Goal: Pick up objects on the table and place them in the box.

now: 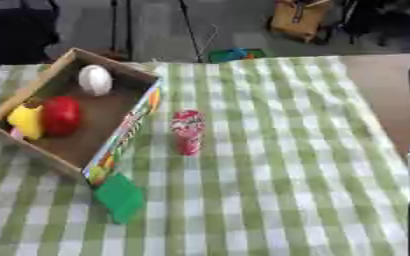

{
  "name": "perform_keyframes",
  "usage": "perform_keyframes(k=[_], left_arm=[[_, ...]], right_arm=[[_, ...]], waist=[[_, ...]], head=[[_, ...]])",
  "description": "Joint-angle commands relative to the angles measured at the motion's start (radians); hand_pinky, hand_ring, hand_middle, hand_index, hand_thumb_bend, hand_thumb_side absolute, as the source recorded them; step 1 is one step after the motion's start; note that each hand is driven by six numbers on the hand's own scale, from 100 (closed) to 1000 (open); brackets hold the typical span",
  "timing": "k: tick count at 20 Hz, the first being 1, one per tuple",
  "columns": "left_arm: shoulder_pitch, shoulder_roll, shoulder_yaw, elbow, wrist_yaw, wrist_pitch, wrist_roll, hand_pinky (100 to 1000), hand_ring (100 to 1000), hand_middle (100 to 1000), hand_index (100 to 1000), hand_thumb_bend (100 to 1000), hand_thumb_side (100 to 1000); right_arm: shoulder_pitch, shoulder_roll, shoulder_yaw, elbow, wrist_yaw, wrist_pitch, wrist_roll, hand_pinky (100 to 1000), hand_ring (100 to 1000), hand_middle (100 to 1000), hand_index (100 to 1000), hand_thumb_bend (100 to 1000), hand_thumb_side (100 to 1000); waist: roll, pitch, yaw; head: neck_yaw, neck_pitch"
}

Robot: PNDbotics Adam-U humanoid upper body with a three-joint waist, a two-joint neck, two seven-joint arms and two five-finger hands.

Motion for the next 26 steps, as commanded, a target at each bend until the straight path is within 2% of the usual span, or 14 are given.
perform_keyframes(k=[1,11,12,15,16,21,22,23,26], left_arm=[[-0.008,0.009,0.007,-0.014,-0.004,-0.006,0.009,723,603,658,715,100,1000],[-0.009,0.01,0.006,-0.014,-0.003,-0.007,0.009,723,603,659,716,100,1000],[-0.009,0.011,0.005,-0.014,-0.002,-0.007,0.008,723,603,659,716,100,1000],[-0.005,0.014,0.002,-0.014,-0.001,-0.005,0.005,723,603,659,715,100,1000],[-0.002,0.015,0.0,-0.014,0.0,-0.004,0.003,723,603,659,715,100,1000],[0.007,0.018,-0.007,-0.014,0.006,-0.003,-0.007,722,603,658,715,100,1000],[0.009,0.02,-0.01,-0.014,0.007,-0.002,-0.01,722,603,657,715,100,1000],[0.011,0.02,-0.011,-0.014,0.009,-0.002,-0.012,722,603,657,715,100,1000],[0.015,0.022,-0.015,-0.014,0.012,-0.001,-0.019,723,602,657,715,100,1000]], right_arm=[[-0.012,-0.014,-0.009,-0.023,0.004,0.003,-0.002,591,701,756,837,100,705],[-0.015,-0.017,-0.007,-0.023,0.003,0.002,-0.004,594,705,763,844,100,711],[-0.023,-0.03,-0.004,-0.023,0.003,0.008,-0.004,606,723,786,873,100,728],[-0.084,-0.111,0.026,-0.023,0.011,0.072,0.031,621,740,809,902,100,747],[-0.119,-0.155,0.048,-0.023,0.02,0.099,0.064,653,766,849,947,100,767],[-0.281,-0.312,0.157,-0.023,0.054,0.244,0.305,714,790,884,968,100,792],[-0.32,-0.346,0.185,-0.021,0.058,0.264,0.376,752,809,898,954,100,809],[-0.357,-0.371,0.209,-0.02,0.063,0.284,0.451,752,809,898,954,100,809],[-0.441,-0.411,0.258,-0.003,0.067,0.3,0.618,779,819,901,944,100,814]], waist=[[0.0,-0.015,0.0],[0.001,-0.017,-0.001],[0.0,-0.018,-0.001],[-0.006,-0.027,0.002],[-0.011,-0.033,0.004],[-0.025,-0.052,0.015],[-0.029,-0.057,0.018],[-0.031,-0.06,0.02],[-0.036,-0.067,0.026]], head=[[-0.002,-0.008],[-0.006,-0.003],[-0.006,0.001],[-0.011,0.015],[-0.015,0.022],[-0.031,0.044],[-0.036,0.049],[-0.039,0.052],[-0.047,0.059]])
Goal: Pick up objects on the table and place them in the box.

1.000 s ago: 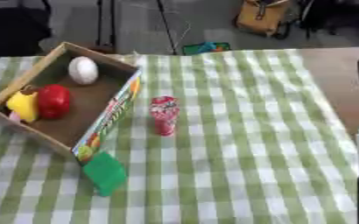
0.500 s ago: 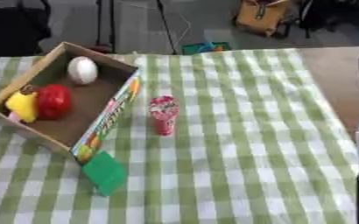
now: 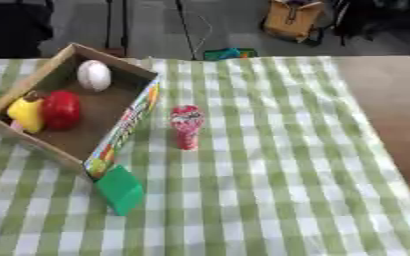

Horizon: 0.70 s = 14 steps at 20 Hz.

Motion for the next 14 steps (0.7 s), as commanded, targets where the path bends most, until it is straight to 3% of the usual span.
perform_keyframes(k=[1,6,9,11,12,14], left_arm=[[-0.003,0.021,-0.007,-0.014,0.007,0.0,-0.007,723,602,657,715,100,1000],[0.005,0.024,-0.015,-0.014,0.014,0.003,-0.018,723,602,656,714,100,1000],[0.008,0.025,-0.016,-0.014,0.018,0.004,-0.021,723,602,656,714,100,1000],[0.009,0.024,-0.02,-0.014,0.021,0.005,-0.025,723,602,656,714,100,1000],[0.009,0.023,-0.022,-0.014,0.023,0.005,-0.027,723,602,656,715,100,1000],[0.009,0.02,-0.024,-0.014,0.027,0.006,-0.03,723,602,657,715,100,1000]], right_arm=[[-0.082,-0.074,0.053,0.018,0.012,0.014,0.169,779,819,901,944,100,814],[-0.306,-0.055,0.18,0.255,-0.004,-0.067,0.438,833,847,915,951,100,877],[-0.39,-0.014,0.219,0.395,0.026,-0.114,0.492,839,856,919,961,100,902],[-0.442,0.031,0.243,0.498,0.069,-0.139,0.522,859,894,944,1000,101,968],[-0.47,0.059,0.252,0.557,0.102,-0.153,0.534,860,906,952,1000,172,983],[-0.508,0.11,0.256,0.658,0.165,-0.18,0.543,857,909,951,1000,208,977]], waist=[[0.0,-0.028,0.003],[-0.006,-0.039,0.015],[-0.007,-0.044,0.018],[-0.008,-0.048,0.022],[-0.008,-0.048,0.024],[-0.006,-0.049,0.027]], head=[[-0.01,0.012],[-0.022,0.026],[-0.026,0.029],[-0.034,0.031],[-0.038,0.031],[-0.045,0.032]])
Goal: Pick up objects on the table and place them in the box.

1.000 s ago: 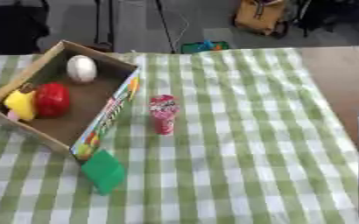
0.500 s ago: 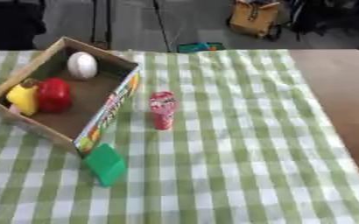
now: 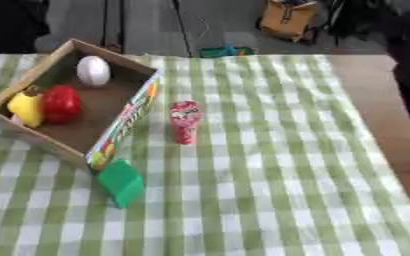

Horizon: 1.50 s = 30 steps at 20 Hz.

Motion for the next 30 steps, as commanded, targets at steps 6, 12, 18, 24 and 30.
perform_keyframes(k=[6,12,18,24,30], left_arm=[[-0.012,0.009,-0.012,-0.014,0.019,0.001,-0.017,724,602,657,715,100,1000],[-0.019,-0.001,-0.018,-0.014,0.029,0.0,-0.027,724,602,657,715,100,1000],[-0.025,-0.009,-0.022,-0.014,0.037,0.001,-0.034,725,601,657,715,100,1000],[-0.032,-0.014,-0.023,-0.014,0.041,0.001,-0.037,725,601,657,715,100,1000],[-0.032,-0.016,-0.023,-0.014,0.042,0.004,-0.038,726,601,657,715,100,1000]], right_arm=[[-0.093,0.17,-0.023,0.33,0.224,-0.054,-0.007,851,919,966,1000,272,940],[-0.101,0.269,-0.061,0.488,0.378,-0.048,-0.047,899,966,980,1000,304,934],[-0.084,0.333,-0.099,0.597,0.478,-0.035,-0.074,926,987,991,1000,352,911],[-0.051,0.361,-0.137,0.656,0.531,-0.008,-0.095,933,991,994,1000,400,878],[-0.028,0.354,-0.155,0.695,0.547,0.002,-0.074,994,1000,1000,1000,479,769]], waist=[[0.01,-0.02,0.016],[0.015,-0.013,0.032],[0.016,-0.004,0.047],[0.015,0.005,0.056],[0.016,0.008,0.057]], head=[[-0.029,0.005],[-0.045,-0.006],[-0.055,-0.018],[-0.058,-0.031],[-0.051,-0.035]])
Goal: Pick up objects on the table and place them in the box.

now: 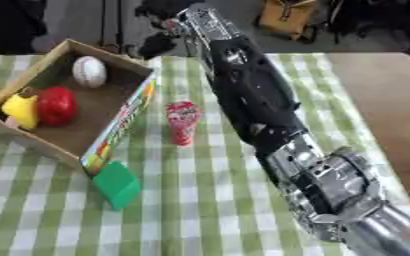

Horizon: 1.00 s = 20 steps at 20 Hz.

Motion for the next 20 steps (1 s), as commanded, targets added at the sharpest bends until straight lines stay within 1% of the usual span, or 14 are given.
perform_keyframes(k=[1,2,3,5,9,12,13,14,15,16,17,18,19,20], left_arm=[[-0.013,0.003,0.0,-0.014,0.003,0.002,-0.003,726,601,656,715,100,1000],[-0.013,0.003,0.001,-0.014,0.002,0.003,-0.003,726,601,656,715,100,1000],[-0.012,0.003,0.001,-0.014,0.002,0.003,-0.002,726,601,656,715,100,1000],[-0.011,0.004,0.002,-0.014,0.001,0.004,-0.002,726,601,655,715,100,1000],[-0.007,0.006,0.005,-0.014,-0.002,0.006,-0.002,726,600,654,715,100,1000],[-0.007,0.009,0.006,-0.014,-0.005,0.006,0.0,726,600,653,715,100,1000],[-0.006,0.01,0.006,-0.014,-0.006,0.007,0.0,726,600,653,715,100,1000],[-0.006,0.011,0.007,-0.014,-0.007,0.007,0.0,726,600,653,715,100,1000],[-0.006,0.011,0.007,-0.014,-0.008,0.008,0.001,726,600,653,715,100,1000],[-0.006,0.012,0.008,-0.014,-0.009,0.008,0.001,726,600,653,715,100,1000],[-0.006,0.012,0.008,-0.014,-0.01,0.009,0.002,727,600,653,715,100,1000],[-0.006,0.013,0.009,-0.014,-0.011,0.01,0.003,727,600,653,715,100,1000],[-0.006,0.013,0.009,-0.014,-0.012,0.01,0.003,727,599,652,715,100,1000],[-0.007,0.014,0.009,-0.014,-0.013,0.011,0.004,727,599,652,715,100,1000]], right_arm=[[-0.013,-0.018,-0.011,0.007,0.006,0.001,0.032,1000,1000,1000,1000,494,721],[-0.012,-0.023,-0.011,0.009,-0.002,-0.003,0.056,1000,1000,1000,1000,494,721],[-0.011,-0.027,-0.012,0.008,-0.013,-0.007,0.079,1000,1000,1000,1000,501,687],[-0.009,-0.036,-0.012,-0.001,-0.042,-0.012,0.124,1000,1000,1000,1000,504,672],[-0.003,-0.066,0.002,-0.021,-0.093,-0.022,0.204,1000,1000,1000,1000,504,681],[0.021,-0.096,0.017,-0.052,-0.143,-0.041,0.235,1000,1000,1000,1000,504,686],[0.03,-0.108,0.023,-0.069,-0.165,-0.048,0.241,1000,1000,1000,1000,513,638],[0.042,-0.122,0.029,-0.09,-0.187,-0.053,0.241,1000,1000,1000,1000,512,675],[0.052,-0.132,0.035,-0.108,-0.207,-0.055,0.24,963,1000,1000,1000,527,653],[0.065,-0.146,0.04,-0.13,-0.232,-0.058,0.228,963,1000,1000,1000,527,653],[0.076,-0.156,0.046,-0.149,-0.254,-0.057,0.216,891,962,1000,1000,533,649],[0.089,-0.167,0.051,-0.17,-0.279,-0.055,0.196,891,962,1000,1000,533,649],[0.1,-0.175,0.058,-0.185,-0.298,-0.051,0.18,859,934,1000,1000,526,662],[0.113,-0.184,0.066,-0.199,-0.317,-0.048,0.168,859,934,1000,1000,526,662]], waist=[[0.007,-0.018,0.0],[0.007,-0.019,-0.002],[0.007,-0.02,-0.004],[0.008,-0.023,-0.007],[0.007,-0.028,-0.018],[0.006,-0.029,-0.026],[0.005,-0.029,-0.028],[0.005,-0.03,-0.03],[0.004,-0.03,-0.031],[0.004,-0.029,-0.032],[0.003,-0.029,-0.033],[0.003,-0.028,-0.034],[0.003,-0.027,-0.034],[0.003,-0.026,-0.035]], head=[[0.004,-0.009],[0.005,-0.007],[0.007,-0.006],[0.01,-0.005],[0.018,0.0],[0.027,0.003],[0.031,0.004],[0.035,0.005],[0.038,0.006],[0.042,0.006],[0.045,0.005],[0.05,0.005],[0.053,0.005],[0.057,0.005]])
